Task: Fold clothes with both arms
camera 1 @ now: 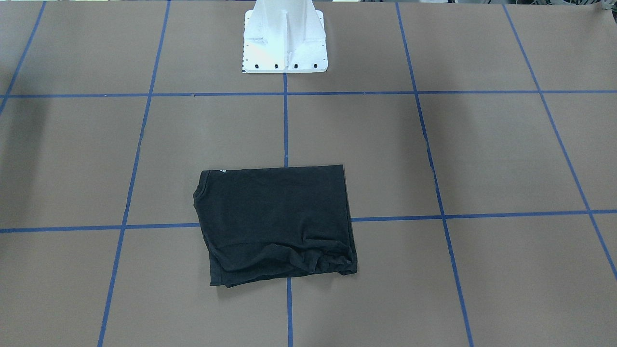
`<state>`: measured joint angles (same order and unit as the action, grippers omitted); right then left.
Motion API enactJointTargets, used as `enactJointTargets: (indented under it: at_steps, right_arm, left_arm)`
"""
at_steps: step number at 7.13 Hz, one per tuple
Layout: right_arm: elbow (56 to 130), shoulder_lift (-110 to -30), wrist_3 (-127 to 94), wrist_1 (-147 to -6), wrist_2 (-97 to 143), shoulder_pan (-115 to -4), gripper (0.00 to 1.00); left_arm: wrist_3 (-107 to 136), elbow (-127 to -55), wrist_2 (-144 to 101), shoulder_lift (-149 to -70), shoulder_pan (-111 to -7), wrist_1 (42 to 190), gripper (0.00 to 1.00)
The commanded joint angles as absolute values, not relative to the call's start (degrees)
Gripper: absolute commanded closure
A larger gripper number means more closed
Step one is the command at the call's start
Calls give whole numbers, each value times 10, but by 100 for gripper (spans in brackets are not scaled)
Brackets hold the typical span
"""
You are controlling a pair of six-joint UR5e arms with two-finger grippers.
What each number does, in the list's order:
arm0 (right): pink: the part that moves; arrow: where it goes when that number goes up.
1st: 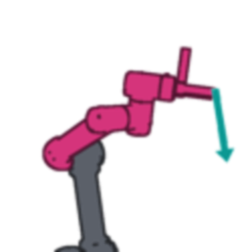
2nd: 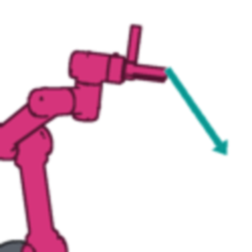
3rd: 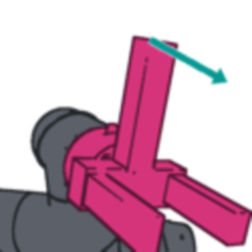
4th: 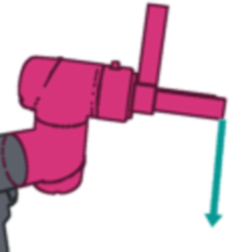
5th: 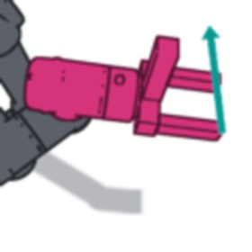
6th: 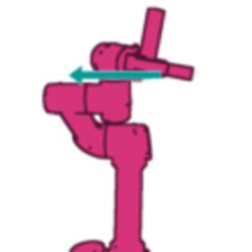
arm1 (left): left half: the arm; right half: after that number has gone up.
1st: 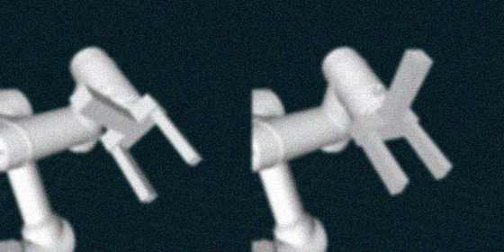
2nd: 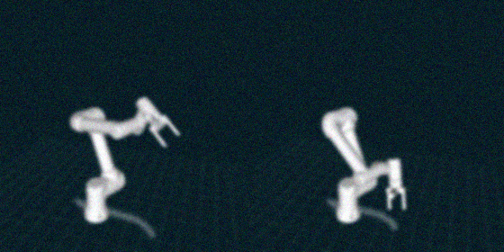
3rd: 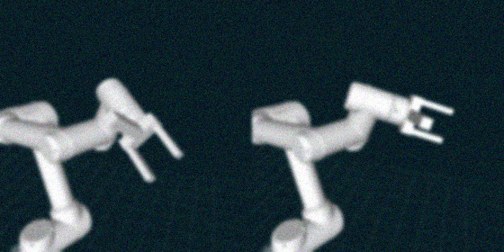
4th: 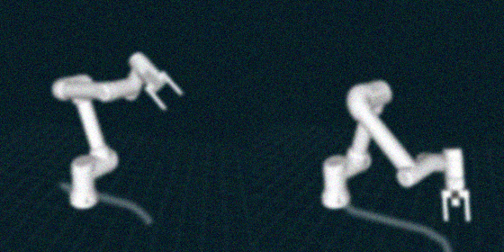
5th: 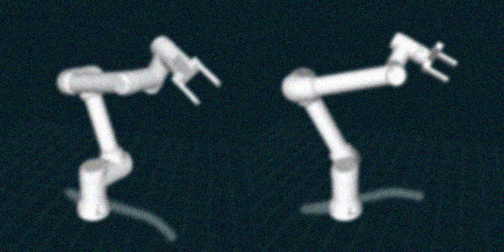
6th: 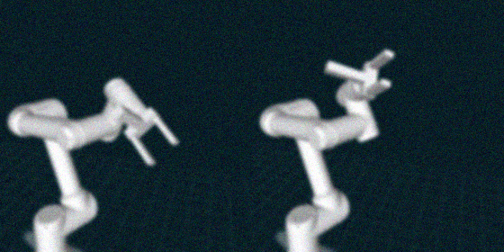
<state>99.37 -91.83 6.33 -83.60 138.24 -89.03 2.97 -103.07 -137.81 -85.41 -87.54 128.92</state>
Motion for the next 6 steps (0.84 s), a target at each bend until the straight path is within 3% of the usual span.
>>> enactJointTargets:
  at_steps: [1,6]
  right_arm:
    - [992,-921,63,-836,1383,-890,0]
    - [975,-940,65,-829,1382,-889,0]
  left_arm:
    - [46,-1028,-1378,-854,-875,1290,0]
    - [46,-1006,-1385,-848,-871,1292,0]
